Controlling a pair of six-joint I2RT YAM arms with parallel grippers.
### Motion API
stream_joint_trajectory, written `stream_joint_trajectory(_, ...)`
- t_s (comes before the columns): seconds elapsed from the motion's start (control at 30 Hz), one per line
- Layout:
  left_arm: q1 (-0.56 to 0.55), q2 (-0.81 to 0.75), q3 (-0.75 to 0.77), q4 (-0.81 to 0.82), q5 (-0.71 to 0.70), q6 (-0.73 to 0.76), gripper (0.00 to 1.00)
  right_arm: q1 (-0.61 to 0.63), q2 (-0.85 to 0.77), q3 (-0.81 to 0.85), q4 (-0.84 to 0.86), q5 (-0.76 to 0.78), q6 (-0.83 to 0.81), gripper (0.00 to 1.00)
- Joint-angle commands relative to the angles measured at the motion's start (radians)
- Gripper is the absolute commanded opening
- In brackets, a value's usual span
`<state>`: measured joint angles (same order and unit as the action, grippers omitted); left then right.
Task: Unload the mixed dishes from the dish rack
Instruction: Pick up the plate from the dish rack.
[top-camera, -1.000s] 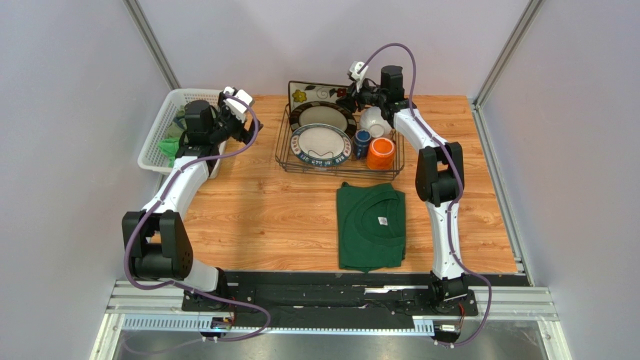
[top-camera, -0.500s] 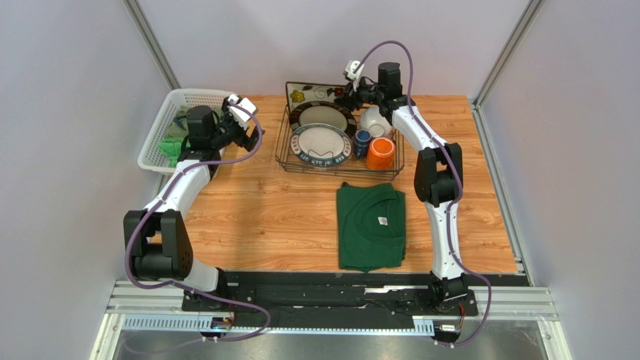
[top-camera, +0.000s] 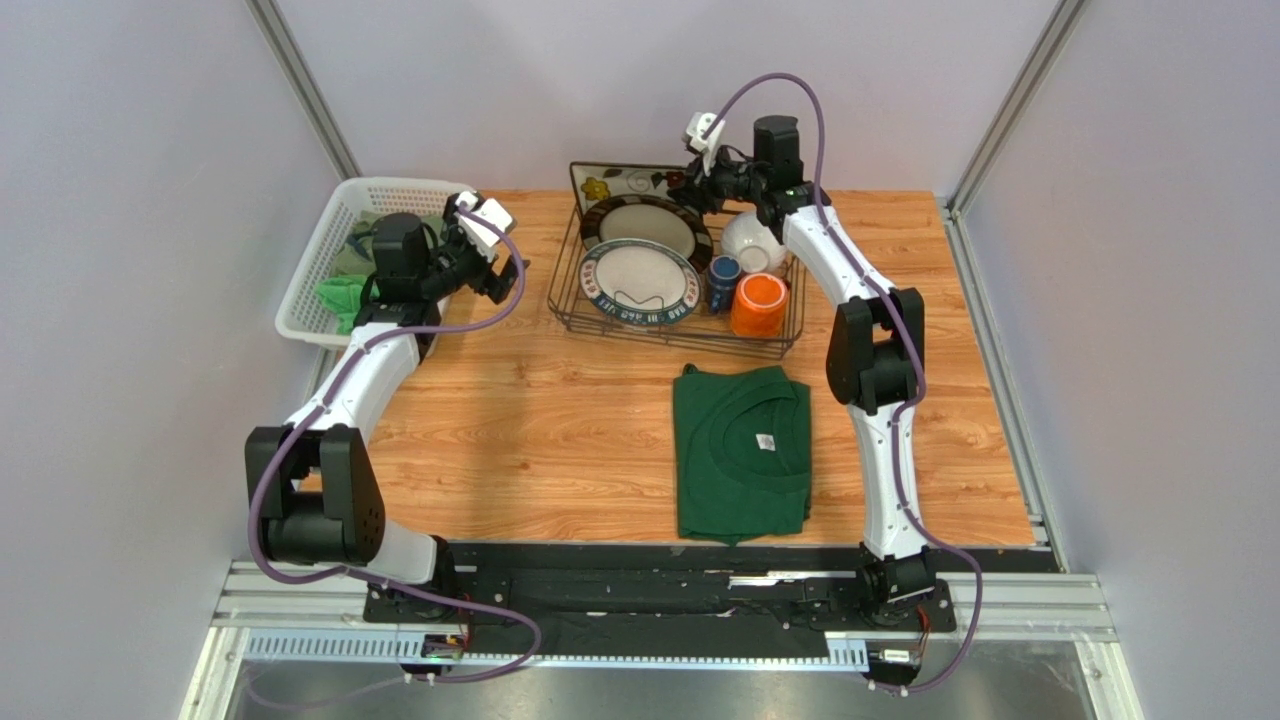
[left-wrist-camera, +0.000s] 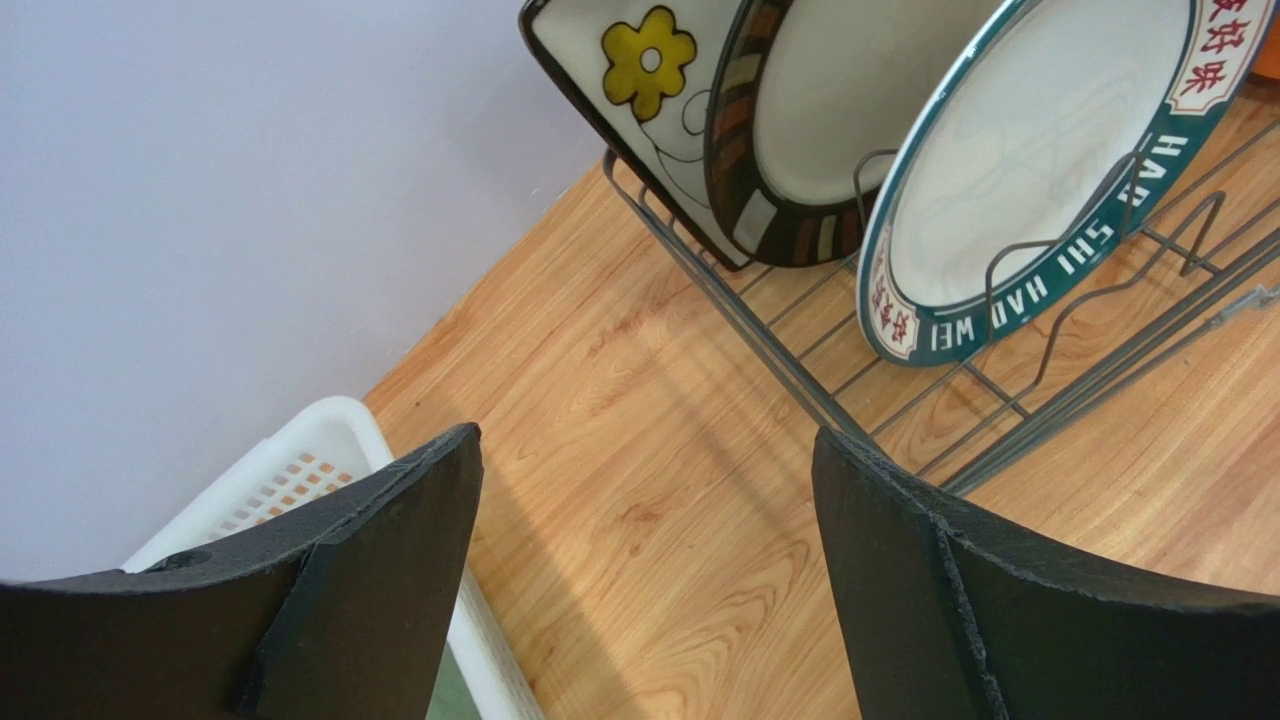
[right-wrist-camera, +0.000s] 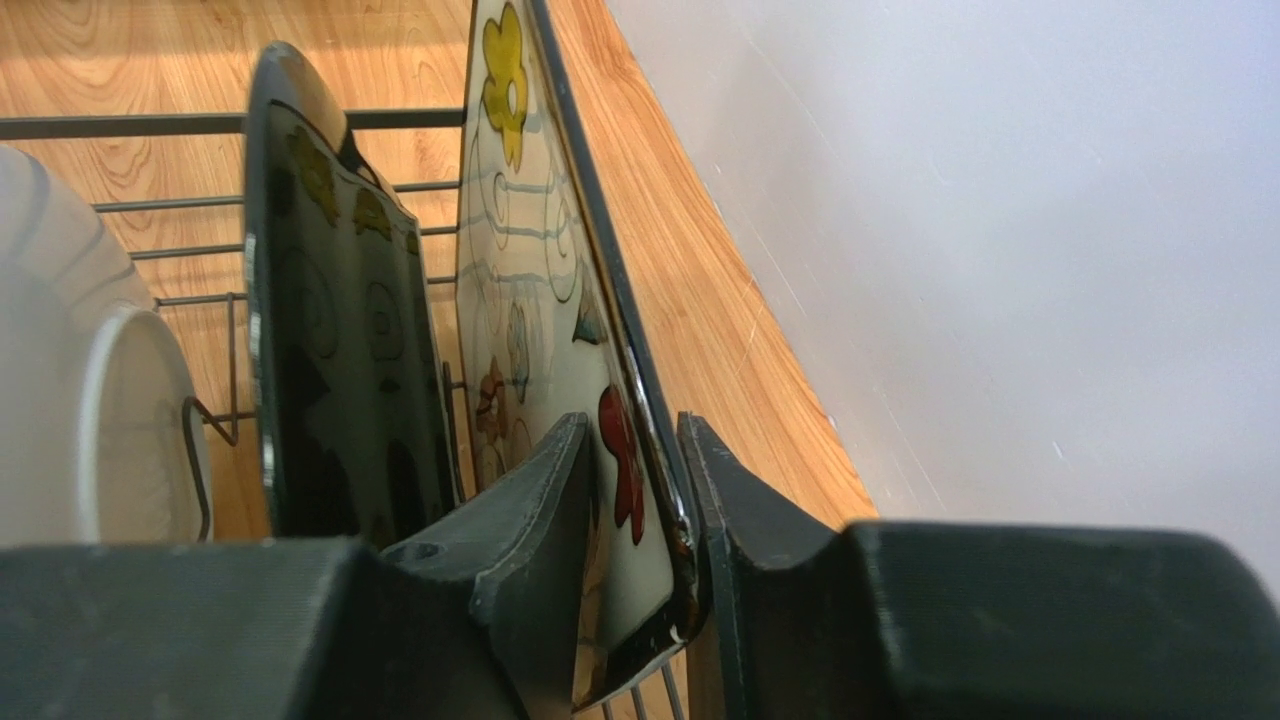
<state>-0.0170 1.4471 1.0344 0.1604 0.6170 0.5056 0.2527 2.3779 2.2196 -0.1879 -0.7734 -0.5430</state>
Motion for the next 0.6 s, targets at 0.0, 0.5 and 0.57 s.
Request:
stream_joint_trajectory(0.0,0.008,-0.039,-0.011,0.041,0.035,0.024,0.89,-0.032,-0.115,0.129,0.163,0.056,-0.02,0.0)
stream_joint_trajectory(0.5,0.008,-0.034,-0.017,0.051,0.052,0.011,0.89,-0.046,-0.148,0.16,0.157,0.011,0.058,0.0)
stream_joint_trajectory(0.57,0.008,-0.034,-0.017,0.053,0.055,0.011,0.88,-0.046,-0.151,0.163,0.16,0.011,0.071,0.0)
